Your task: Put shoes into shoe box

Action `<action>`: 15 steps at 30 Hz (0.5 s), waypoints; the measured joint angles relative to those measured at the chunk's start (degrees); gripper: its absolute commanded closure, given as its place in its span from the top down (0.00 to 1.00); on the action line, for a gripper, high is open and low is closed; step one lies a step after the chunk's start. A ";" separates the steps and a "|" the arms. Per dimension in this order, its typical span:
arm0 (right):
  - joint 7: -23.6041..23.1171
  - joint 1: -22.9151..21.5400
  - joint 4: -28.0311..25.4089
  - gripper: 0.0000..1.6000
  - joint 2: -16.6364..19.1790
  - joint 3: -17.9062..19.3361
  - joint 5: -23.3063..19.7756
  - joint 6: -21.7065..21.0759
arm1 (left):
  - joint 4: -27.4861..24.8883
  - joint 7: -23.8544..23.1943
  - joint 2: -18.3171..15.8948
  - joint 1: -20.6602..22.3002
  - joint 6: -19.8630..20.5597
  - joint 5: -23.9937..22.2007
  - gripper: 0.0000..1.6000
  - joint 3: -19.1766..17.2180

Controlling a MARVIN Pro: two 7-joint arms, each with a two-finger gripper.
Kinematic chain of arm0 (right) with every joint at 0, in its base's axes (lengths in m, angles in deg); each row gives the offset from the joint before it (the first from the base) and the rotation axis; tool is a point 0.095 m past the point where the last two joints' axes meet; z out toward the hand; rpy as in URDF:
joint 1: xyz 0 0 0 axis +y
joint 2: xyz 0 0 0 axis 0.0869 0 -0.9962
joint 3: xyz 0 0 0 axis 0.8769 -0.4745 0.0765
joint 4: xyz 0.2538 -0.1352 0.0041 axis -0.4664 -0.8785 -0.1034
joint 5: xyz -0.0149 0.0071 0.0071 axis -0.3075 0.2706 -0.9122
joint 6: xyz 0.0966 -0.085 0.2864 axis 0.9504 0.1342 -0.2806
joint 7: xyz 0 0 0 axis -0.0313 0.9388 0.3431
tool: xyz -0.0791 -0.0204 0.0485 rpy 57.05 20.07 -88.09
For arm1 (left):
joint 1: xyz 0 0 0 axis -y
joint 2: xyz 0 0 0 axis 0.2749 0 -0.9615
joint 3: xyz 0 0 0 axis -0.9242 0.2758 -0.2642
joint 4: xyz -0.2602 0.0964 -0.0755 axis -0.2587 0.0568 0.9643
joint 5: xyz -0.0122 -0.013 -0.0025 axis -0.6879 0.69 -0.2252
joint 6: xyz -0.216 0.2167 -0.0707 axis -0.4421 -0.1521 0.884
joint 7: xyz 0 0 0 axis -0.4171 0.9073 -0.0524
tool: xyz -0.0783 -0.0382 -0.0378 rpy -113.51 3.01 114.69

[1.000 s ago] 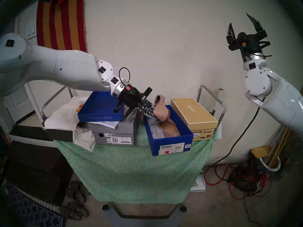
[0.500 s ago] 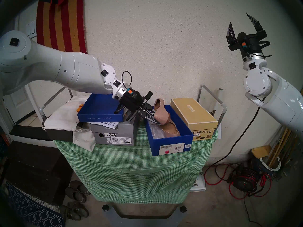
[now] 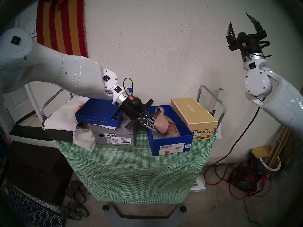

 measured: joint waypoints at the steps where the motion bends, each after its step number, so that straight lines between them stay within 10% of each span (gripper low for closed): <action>1: 0.00 0.00 0.00 1.00 0.00 0.00 0.00 0.00 | 0.17 0.05 0.06 -0.10 -0.06 -0.01 0.07 0.16; 3: 0.00 0.00 0.00 1.00 0.00 0.00 0.00 0.00 | 0.93 0.24 0.31 -0.48 -0.24 -0.10 0.84 0.70; 4: 0.00 0.00 0.00 1.00 0.00 0.00 0.00 0.00 | 1.43 0.36 0.44 -0.67 -0.34 -0.20 1.00 0.93; 15: 0.00 0.00 0.00 1.00 -0.01 0.01 0.00 0.00 | 5.20 1.88 1.68 -1.33 -1.94 -2.04 1.00 1.82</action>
